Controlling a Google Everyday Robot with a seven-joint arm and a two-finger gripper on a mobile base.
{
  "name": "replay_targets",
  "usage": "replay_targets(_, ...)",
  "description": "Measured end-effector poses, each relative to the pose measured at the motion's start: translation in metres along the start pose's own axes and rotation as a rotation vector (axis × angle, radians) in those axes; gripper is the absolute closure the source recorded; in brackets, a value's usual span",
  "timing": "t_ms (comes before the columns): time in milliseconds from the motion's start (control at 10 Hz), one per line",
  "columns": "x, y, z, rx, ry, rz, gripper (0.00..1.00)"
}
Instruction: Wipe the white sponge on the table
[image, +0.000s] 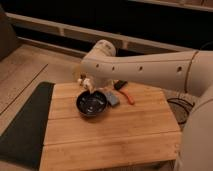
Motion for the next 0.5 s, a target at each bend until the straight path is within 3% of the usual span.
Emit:
replay_targets(200,0.003,-0.002,0.004,-0.002,0.012,-0.016,0.35)
replay_targets(500,0.01,-0.031,0.014,-0.019,0.042,-0.108,0.35)
